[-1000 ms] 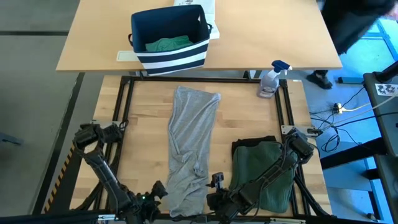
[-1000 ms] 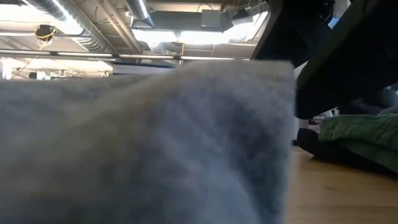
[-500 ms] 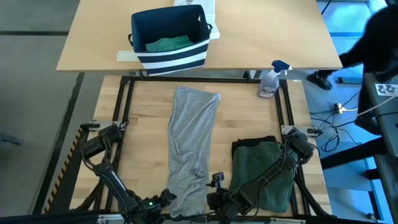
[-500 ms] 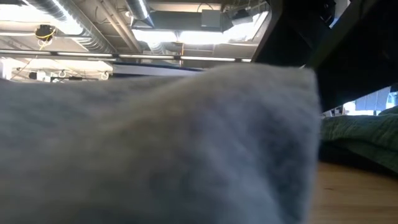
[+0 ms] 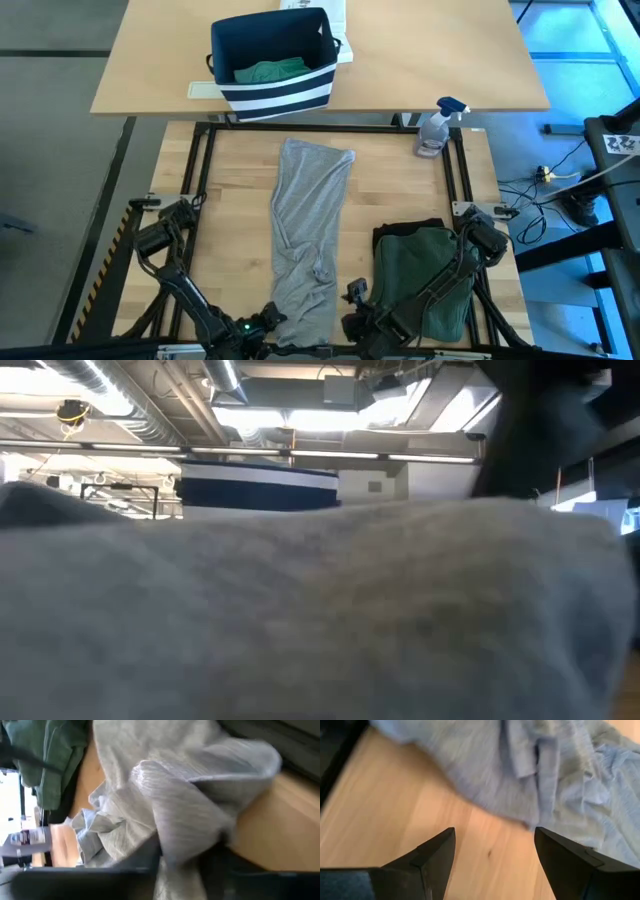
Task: Fold Laundry from Bin
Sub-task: Fold the gray shirt
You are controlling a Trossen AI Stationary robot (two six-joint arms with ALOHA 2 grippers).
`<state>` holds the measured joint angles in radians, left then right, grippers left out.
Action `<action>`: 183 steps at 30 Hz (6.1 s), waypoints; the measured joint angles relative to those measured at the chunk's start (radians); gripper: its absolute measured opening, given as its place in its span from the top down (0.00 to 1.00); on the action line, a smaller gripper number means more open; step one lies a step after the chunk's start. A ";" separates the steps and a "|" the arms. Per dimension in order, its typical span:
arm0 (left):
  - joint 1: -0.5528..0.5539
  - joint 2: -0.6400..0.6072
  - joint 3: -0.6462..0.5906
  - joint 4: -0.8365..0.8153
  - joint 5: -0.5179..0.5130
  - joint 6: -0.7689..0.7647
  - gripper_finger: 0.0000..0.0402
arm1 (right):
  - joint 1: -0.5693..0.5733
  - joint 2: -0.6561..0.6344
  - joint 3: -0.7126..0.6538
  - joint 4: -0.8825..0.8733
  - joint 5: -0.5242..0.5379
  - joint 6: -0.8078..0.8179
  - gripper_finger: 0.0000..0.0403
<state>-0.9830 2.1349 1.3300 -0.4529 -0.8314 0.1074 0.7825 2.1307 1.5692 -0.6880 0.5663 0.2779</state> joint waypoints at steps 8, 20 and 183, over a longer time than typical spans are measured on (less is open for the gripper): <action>0.026 -0.002 0.000 -0.007 -0.027 -0.105 0.98 | 0.018 0.000 0.000 0.107 -0.008 -0.057 0.33; 0.045 -0.105 -0.002 -0.060 -0.043 -0.200 0.99 | 0.010 0.100 0.000 0.247 0.116 -0.238 0.17; 1.348 -0.911 -0.573 0.118 0.688 -0.014 0.30 | -0.933 -0.384 -0.661 1.046 -0.566 -0.459 0.43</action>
<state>0.3647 1.2240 0.7572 -0.3345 -0.1432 0.0934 -0.1503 1.7466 0.9086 0.3584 -0.0001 -0.1811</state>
